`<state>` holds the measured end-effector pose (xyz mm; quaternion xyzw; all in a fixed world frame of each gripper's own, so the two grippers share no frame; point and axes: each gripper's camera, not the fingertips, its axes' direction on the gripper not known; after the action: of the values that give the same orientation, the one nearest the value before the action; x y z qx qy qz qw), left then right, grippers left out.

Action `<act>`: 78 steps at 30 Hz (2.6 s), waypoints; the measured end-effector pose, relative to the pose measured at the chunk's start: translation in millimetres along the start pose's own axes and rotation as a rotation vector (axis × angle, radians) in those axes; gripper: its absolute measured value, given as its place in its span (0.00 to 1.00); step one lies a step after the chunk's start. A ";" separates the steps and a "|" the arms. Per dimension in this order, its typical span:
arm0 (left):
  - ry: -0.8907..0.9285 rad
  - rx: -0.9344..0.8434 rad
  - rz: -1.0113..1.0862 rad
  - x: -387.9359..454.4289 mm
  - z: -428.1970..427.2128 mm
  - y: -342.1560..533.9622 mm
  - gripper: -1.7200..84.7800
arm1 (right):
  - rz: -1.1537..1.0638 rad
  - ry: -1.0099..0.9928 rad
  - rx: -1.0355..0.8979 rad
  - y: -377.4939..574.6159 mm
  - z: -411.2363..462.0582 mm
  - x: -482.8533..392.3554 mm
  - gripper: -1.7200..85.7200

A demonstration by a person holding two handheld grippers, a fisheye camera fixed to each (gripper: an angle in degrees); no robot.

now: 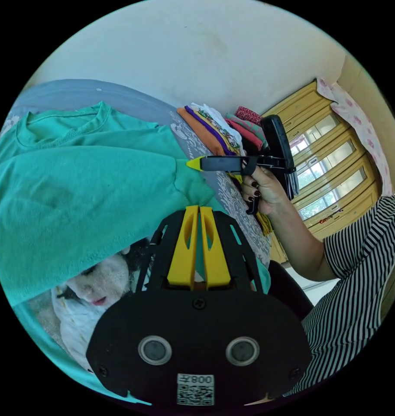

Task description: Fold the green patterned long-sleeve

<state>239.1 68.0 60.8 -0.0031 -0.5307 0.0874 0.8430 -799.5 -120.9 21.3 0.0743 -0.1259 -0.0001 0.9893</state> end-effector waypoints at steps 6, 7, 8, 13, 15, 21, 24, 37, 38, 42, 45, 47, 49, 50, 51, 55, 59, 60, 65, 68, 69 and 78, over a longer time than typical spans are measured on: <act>0.002 -0.049 -0.031 -11.9 16.0 -8.4 0.03 | 0.022 0.014 -0.017 -3.5 14.9 9.9 0.03; 0.005 -0.062 -0.043 -15.3 18.0 -10.0 0.03 | 0.023 0.021 -0.024 -5.3 19.1 10.2 0.03; 0.006 -0.078 -0.053 -18.7 20.3 -11.4 0.03 | 0.024 0.027 -0.028 -6.2 21.3 10.1 0.03; 0.004 -0.113 -0.066 -29.4 25.8 -12.9 0.03 | 0.029 0.059 -0.047 -15.6 36.7 5.3 0.03; 0.011 -0.113 -0.065 -33.6 25.7 -11.4 0.04 | 0.040 0.046 -0.040 -19.2 38.2 5.5 0.03; 0.026 -0.116 -0.058 -48.4 24.9 -3.0 0.06 | 0.060 0.028 -0.029 -35.1 42.1 -0.8 0.03; 0.031 -0.124 -0.045 -54.4 23.8 3.4 0.07 | 0.065 0.027 -0.030 -44.8 44.2 -7.4 0.04; -0.188 0.300 -0.269 -133.4 -142.2 117.9 0.10 | 0.061 -0.088 0.128 -110.1 19.6 -62.5 0.05; -0.227 0.362 -0.329 -146.0 -159.8 136.0 0.10 | 0.036 -0.107 0.129 -119.7 22.0 -71.8 0.06; -0.277 0.465 -0.522 -185.9 -190.5 184.4 0.10 | -0.168 -0.243 0.096 -203.7 55.4 -153.4 0.08; -0.194 0.530 -0.608 -216.4 -199.7 213.8 0.10 | -0.297 -0.288 0.057 -266.9 85.1 -216.6 0.09; -0.145 0.602 -0.638 -234.7 -205.9 233.9 0.10 | -0.357 -0.300 0.026 -303.0 104.2 -252.3 0.10; -0.125 0.625 -0.651 -246.6 -208.6 245.9 0.10 | -0.432 -0.304 -0.026 -345.1 130.6 -296.1 0.10; -0.100 0.635 -0.656 -253.8 -208.9 252.3 0.10 | -0.445 -0.298 -0.041 -354.4 137.5 -305.9 0.10; -0.090 0.640 -0.657 -256.8 -209.2 254.8 0.10 | -0.466 -0.281 -0.067 -371.3 150.9 -323.8 0.10; -0.088 0.617 -0.655 -272.6 -211.4 266.2 0.06 | -0.498 -0.239 -0.129 -415.0 183.8 -370.0 0.10; -0.096 0.623 -0.651 -282.4 -214.6 279.1 0.03 | -0.495 -0.231 -0.133 -440.3 191.8 -397.4 0.10; -0.098 0.620 -0.650 -283.7 -214.8 280.5 0.03 | -0.491 -0.224 -0.138 -447.5 193.9 -404.9 0.10; -0.105 0.600 -0.634 -292.9 -216.9 291.3 0.03 | -0.481 -0.214 -0.167 -471.8 197.7 -432.9 0.06; -0.095 0.610 -0.614 -294.8 -220.1 298.8 0.06 | -0.485 -0.214 -0.162 -484.0 191.7 -448.0 0.05; -0.094 0.603 -0.608 -294.9 -220.6 299.5 0.06 | -0.484 -0.218 -0.163 -488.7 189.3 -453.5 0.04; -0.268 0.423 -0.558 -292.0 -219.1 294.0 0.06 | -0.478 -0.239 -0.174 -513.5 177.7 -494.7 0.03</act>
<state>269.9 332.7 -324.9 0.3273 -0.5869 -0.0386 0.7395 -1313.2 -645.5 -7.3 0.0163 -0.2198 -0.2531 0.9420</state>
